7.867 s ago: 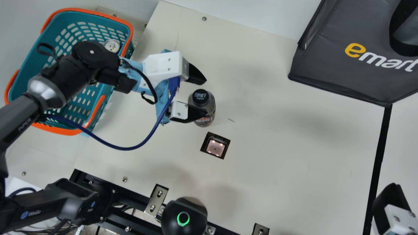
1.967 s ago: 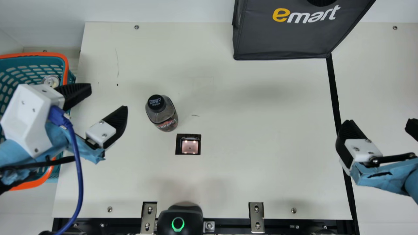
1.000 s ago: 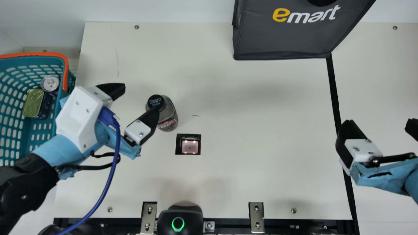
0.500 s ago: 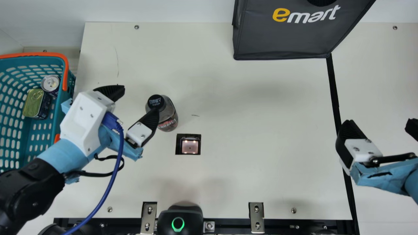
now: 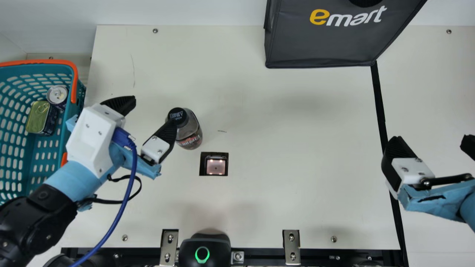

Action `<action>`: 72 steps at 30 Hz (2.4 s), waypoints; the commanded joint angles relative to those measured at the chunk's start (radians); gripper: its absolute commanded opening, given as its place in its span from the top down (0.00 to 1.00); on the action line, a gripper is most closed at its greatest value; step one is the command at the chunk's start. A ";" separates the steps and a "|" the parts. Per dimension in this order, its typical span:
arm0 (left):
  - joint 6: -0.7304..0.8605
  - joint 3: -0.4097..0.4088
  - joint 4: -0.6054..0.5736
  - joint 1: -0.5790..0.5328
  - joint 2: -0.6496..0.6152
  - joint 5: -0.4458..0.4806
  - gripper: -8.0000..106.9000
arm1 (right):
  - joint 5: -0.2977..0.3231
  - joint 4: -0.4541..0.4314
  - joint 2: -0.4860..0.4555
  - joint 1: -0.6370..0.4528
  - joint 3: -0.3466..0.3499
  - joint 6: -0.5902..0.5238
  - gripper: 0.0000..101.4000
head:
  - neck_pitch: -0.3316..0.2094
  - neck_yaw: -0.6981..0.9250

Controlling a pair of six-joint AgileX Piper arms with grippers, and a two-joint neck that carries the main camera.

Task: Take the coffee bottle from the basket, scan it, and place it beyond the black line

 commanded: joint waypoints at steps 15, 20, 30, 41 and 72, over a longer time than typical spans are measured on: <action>-0.246 0.039 0.213 0.052 0.014 -0.088 0.15 | 0.000 0.000 0.000 0.000 0.000 0.000 0.10 | -0.027 0.002; -0.309 0.045 0.271 0.034 0.015 -0.086 0.15 | 0.000 0.000 0.000 0.000 0.000 0.000 0.10 | -0.027 0.002; -0.454 0.046 0.406 -0.028 0.019 -0.072 0.15 | -0.001 0.000 0.000 0.000 0.000 0.000 0.10 | -0.027 0.002; -0.643 0.025 0.593 -0.094 0.025 -0.035 0.15 | -0.001 0.000 0.000 0.000 0.000 0.000 0.10 | -0.027 0.002; -1.609 -0.051 1.377 -0.583 0.158 0.380 0.15 | -0.001 0.000 0.000 0.000 0.000 0.000 0.10 | -0.027 0.002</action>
